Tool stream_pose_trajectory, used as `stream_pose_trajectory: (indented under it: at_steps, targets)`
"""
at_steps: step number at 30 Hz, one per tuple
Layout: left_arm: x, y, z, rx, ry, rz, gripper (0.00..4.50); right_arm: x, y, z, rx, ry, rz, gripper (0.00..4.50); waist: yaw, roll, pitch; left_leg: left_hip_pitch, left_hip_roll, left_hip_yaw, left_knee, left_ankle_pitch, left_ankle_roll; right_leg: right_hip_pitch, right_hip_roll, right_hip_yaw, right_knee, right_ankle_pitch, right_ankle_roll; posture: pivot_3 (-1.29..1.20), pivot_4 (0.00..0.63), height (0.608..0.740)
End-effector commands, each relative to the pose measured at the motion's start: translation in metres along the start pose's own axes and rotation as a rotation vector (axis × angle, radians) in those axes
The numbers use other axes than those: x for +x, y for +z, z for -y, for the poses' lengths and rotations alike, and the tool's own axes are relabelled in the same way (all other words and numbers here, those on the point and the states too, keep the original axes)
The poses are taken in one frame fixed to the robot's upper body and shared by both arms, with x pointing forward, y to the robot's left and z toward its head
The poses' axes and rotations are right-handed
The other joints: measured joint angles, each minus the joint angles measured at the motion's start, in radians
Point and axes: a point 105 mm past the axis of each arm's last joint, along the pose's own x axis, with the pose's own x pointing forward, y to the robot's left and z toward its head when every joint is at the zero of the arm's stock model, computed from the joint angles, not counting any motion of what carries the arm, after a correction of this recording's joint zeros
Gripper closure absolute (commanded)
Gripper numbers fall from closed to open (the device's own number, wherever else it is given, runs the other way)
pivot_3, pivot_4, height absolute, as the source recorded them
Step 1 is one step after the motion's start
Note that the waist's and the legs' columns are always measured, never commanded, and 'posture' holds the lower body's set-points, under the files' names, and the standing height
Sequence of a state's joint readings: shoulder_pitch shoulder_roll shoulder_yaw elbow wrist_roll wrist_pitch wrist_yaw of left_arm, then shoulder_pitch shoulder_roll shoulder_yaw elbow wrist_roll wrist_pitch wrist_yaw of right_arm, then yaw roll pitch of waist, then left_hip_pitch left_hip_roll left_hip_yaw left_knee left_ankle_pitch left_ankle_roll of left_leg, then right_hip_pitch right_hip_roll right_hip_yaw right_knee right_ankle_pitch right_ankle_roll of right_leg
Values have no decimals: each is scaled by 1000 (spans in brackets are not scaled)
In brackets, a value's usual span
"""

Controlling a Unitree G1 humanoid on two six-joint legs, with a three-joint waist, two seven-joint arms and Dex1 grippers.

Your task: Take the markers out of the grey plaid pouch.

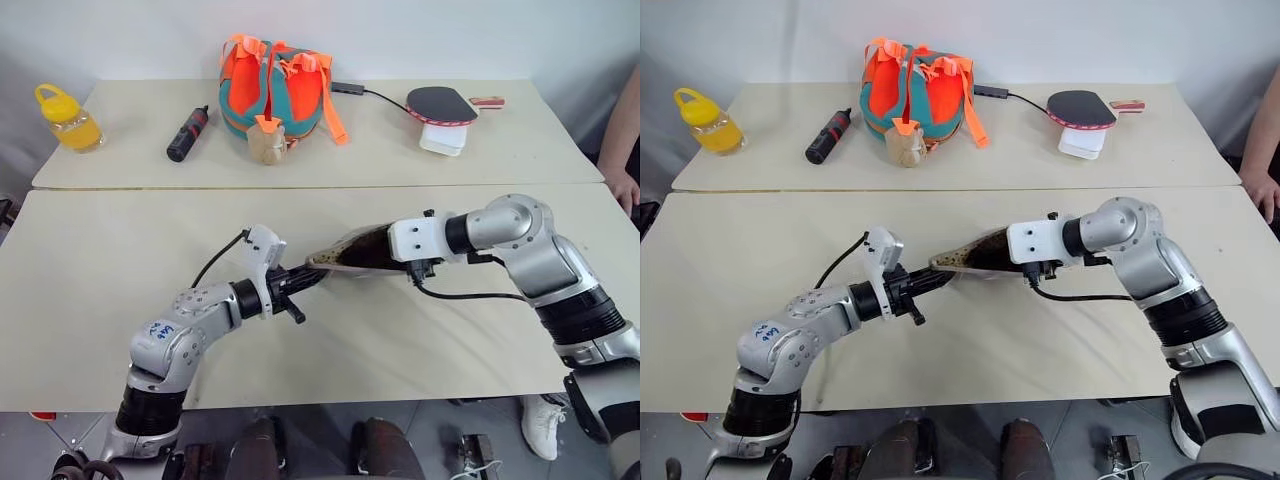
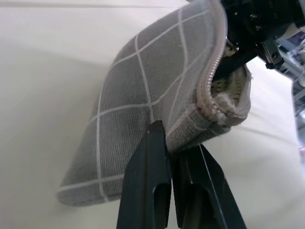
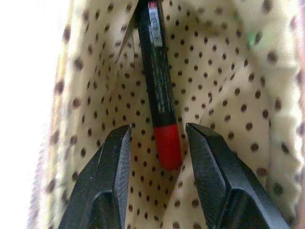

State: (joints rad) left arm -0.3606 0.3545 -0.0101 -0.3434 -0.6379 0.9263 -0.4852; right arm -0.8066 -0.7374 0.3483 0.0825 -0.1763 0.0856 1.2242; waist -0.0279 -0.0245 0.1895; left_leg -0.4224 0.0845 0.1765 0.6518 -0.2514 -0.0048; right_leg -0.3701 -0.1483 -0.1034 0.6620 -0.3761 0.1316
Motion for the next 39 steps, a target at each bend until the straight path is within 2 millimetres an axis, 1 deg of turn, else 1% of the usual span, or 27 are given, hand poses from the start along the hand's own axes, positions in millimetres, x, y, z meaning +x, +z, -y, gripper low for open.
stream_pose_trajectory:
  at_steps: [1,5,9,12,16,22,26,29,32,33,34,39]
  targets:
    - [4,10,17,-41,-105,19,4500,-3,10,5,-33,-24,18,2545,0,0,0,0,0,0,0,0,0,0,0,0,0,0,0,0,150,740]
    - [10,15,29,-84,-165,-18,4500,-6,10,5,-49,-2,3,2545,1,0,0,0,0,0,0,0,0,0,0,0,0,0,0,0,150,740]
    - [15,30,35,-118,-186,12,4500,-5,10,6,-75,0,-16,2545,0,0,0,0,0,0,0,0,0,0,0,0,0,0,0,0,150,740]
    - [13,29,38,-94,-195,-30,4500,-1,10,7,-67,-9,-6,2545,-1,0,0,0,0,0,0,0,0,0,0,0,0,0,0,0,150,740]
    - [12,21,34,-96,-173,-55,4500,4,9,3,-75,4,-16,2545,-1,0,0,0,0,0,-1,0,0,0,0,0,0,0,0,0,150,740]
    - [16,27,39,-105,-189,-21,4500,16,10,1,-102,-6,-9,2545,-1,0,0,0,0,0,0,0,0,0,0,0,0,0,0,0,150,740]
    - [18,29,39,-111,-183,1,4500,23,10,-2,-98,-4,0,2545,-1,0,0,0,0,0,0,0,0,0,0,0,0,0,0,0,150,740]
    - [17,27,37,-115,-171,3,4500,23,10,-1,-93,-17,3,3062,-1,0,0,0,0,0,0,0,0,0,0,0,0,0,0,0,150,740]
    - [15,26,34,-116,-155,1,4500,17,10,3,-94,-27,4,4033,-1,0,0,0,0,0,0,0,0,0,0,0,0,0,0,0,150,740]
    - [15,25,33,-116,-150,0,4500,13,10,5,-95,-30,4,4301,-1,0,0,0,0,0,0,0,0,0,0,0,0,0,0,0,150,740]
    - [15,25,31,-114,-139,2,4500,8,11,7,-96,-33,6,4463,-1,0,0,0,0,0,0,0,0,0,0,0,0,0,0,0,150,740]
    - [15,24,24,-115,-102,7,4500,-12,15,15,-109,-47,10,4463,0,0,0,0,0,-1,-1,0,0,0,0,0,-1,0,0,0,150,740]
